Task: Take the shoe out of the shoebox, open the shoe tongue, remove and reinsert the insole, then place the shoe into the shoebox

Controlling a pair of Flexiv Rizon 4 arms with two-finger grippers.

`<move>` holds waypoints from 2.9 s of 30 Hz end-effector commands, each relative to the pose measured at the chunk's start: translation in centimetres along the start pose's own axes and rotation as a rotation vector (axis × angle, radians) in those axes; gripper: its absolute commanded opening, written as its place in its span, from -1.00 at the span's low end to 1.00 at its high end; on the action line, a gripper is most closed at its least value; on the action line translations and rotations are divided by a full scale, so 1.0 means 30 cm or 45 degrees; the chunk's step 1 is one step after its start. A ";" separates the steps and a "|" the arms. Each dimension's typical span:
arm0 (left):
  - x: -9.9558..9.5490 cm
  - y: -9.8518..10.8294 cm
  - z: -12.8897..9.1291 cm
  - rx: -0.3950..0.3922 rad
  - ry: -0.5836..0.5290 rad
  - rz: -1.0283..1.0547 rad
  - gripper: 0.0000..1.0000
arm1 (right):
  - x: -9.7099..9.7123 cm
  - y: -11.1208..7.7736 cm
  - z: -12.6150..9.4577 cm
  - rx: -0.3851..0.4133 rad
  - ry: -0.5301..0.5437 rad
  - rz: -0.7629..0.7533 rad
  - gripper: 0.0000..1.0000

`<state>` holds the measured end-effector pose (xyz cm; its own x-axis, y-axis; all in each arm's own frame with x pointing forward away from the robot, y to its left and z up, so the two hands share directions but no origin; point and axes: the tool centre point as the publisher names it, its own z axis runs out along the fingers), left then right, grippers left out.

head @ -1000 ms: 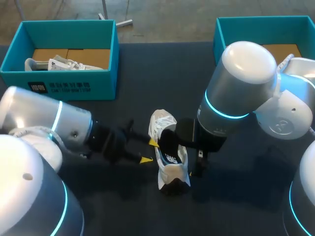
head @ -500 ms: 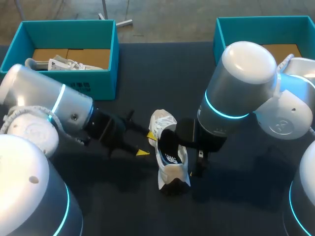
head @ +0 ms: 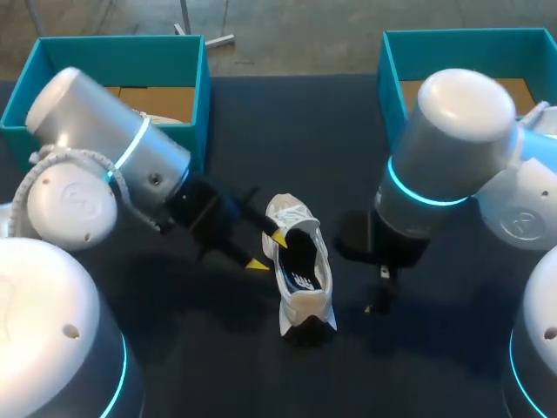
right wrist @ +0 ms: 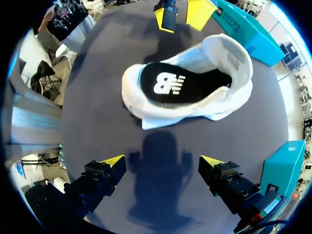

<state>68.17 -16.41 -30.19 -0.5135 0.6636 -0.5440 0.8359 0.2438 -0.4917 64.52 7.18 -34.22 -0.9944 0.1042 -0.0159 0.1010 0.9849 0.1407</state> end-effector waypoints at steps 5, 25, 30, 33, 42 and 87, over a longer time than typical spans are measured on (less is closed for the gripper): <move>-0.039 -0.041 -0.009 -0.043 0.287 0.029 -0.11 | 0.016 -0.169 -0.048 -0.093 0.034 -0.008 1.00; -0.069 -0.048 -0.019 -0.074 0.366 0.053 -1.00 | 0.016 -0.169 -0.048 -0.093 0.034 -0.008 1.00; -0.072 -0.037 -0.030 -0.088 0.422 0.113 -0.31 | 0.016 -0.169 -0.048 -0.093 0.034 -0.008 1.00; -0.078 -0.031 -0.040 -0.082 0.487 0.174 -0.29 | 0.016 -0.169 -0.048 -0.093 0.034 -0.008 1.00; -0.102 -0.003 -0.068 -0.034 0.634 0.276 -0.44 | 0.016 -0.169 -0.048 -0.093 0.034 -0.008 1.00; -0.101 0.000 0.057 -0.115 1.103 0.638 -1.00 | 0.021 -0.340 -0.093 -0.010 0.093 -0.145 1.00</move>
<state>68.89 -19.06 -28.52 0.1824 0.9830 0.0228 0.9531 -0.1711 -0.2497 62.93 -3.14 -32.86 -0.9989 -0.0194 0.0423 -0.0128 0.9886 0.1501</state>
